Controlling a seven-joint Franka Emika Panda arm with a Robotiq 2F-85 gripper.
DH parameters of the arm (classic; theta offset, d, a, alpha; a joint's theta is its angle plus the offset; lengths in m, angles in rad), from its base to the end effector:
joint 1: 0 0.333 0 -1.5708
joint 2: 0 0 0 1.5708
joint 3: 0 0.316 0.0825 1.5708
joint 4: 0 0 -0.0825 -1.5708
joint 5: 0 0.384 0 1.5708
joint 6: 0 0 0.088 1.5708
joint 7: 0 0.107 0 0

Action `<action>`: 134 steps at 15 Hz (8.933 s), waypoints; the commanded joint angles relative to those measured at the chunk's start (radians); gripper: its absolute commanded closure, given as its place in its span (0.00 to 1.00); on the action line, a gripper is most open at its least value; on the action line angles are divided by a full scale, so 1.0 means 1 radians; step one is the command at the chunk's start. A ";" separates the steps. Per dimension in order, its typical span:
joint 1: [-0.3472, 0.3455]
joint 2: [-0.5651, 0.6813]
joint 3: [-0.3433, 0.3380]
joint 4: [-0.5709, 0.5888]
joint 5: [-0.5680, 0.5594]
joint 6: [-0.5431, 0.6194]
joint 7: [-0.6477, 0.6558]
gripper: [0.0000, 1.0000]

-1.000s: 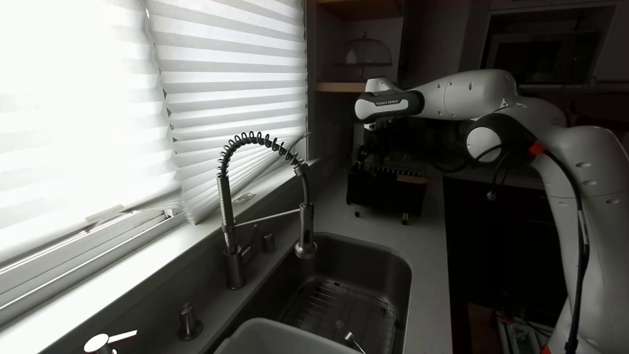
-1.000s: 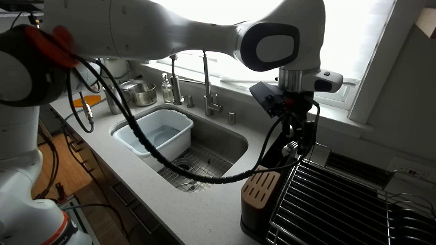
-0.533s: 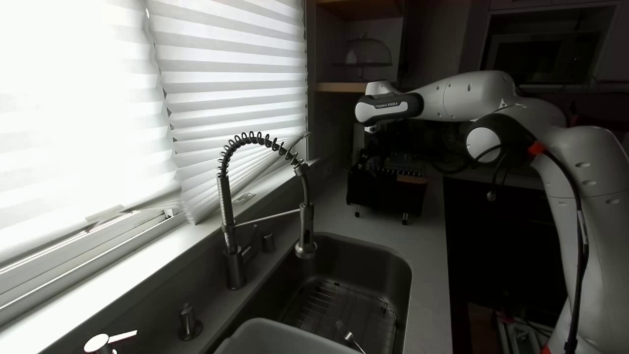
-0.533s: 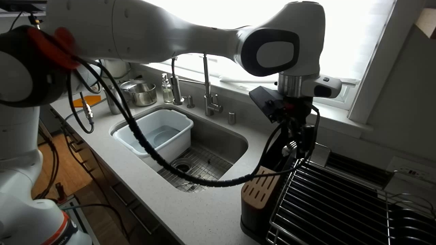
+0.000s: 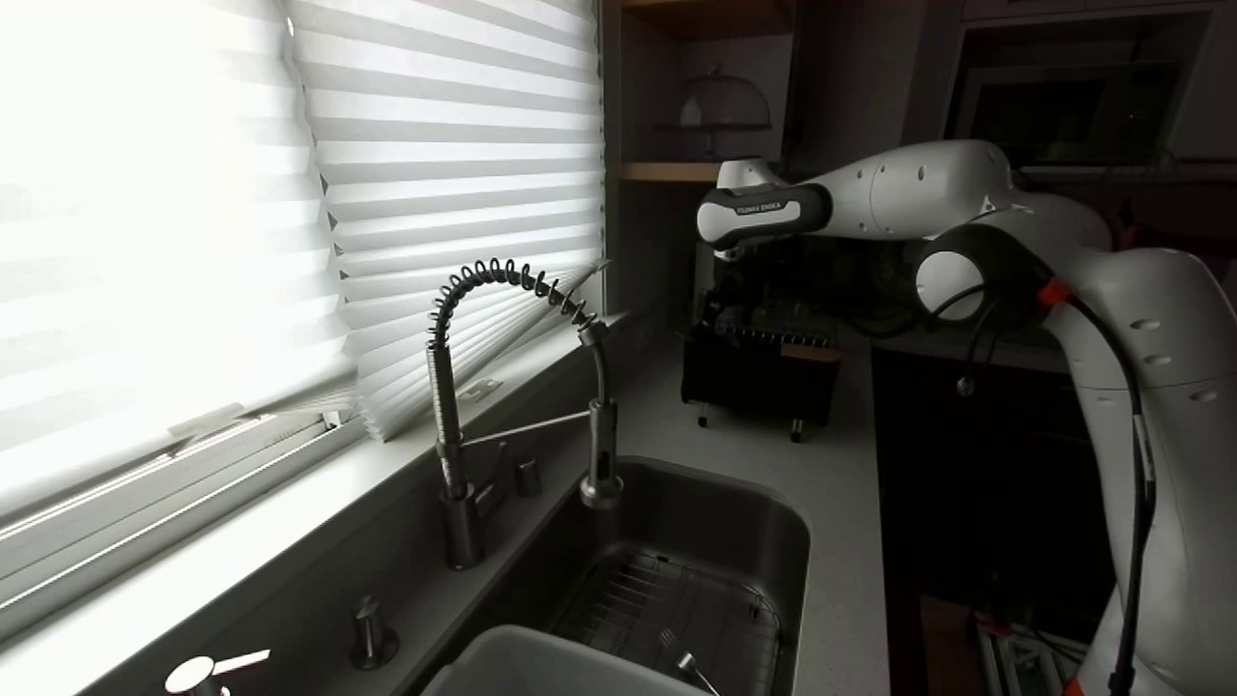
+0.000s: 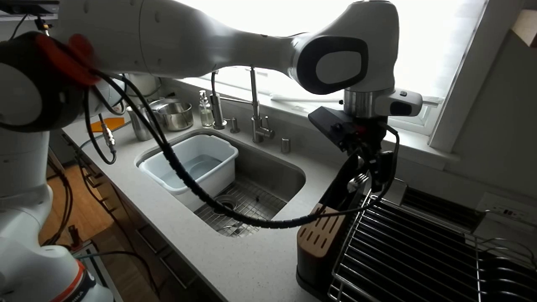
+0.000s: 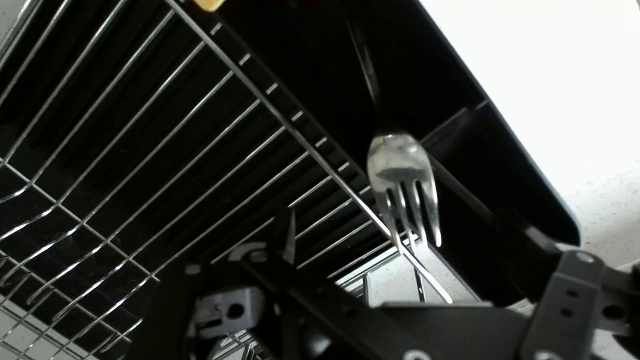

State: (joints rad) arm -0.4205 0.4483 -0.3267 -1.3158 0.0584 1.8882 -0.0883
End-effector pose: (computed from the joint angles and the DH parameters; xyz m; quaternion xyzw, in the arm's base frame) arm 0.5474 -0.4390 0.5064 0.9471 -0.3100 0.0507 0.0664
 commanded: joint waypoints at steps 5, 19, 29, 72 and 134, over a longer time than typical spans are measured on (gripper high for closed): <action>-0.005 0.006 0.004 -0.014 0.001 0.022 -0.074 0.48; 0.012 -0.074 0.006 -0.045 -0.002 0.047 -0.123 0.93; 0.046 -0.185 -0.003 -0.026 -0.063 0.117 -0.055 0.93; 0.121 -0.100 0.041 -0.203 -0.165 0.360 0.136 0.92; 0.216 0.037 -0.008 0.005 -0.524 0.150 0.381 0.93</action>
State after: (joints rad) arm -0.2203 0.4939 -0.3210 -1.3190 -0.4474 2.0804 0.2586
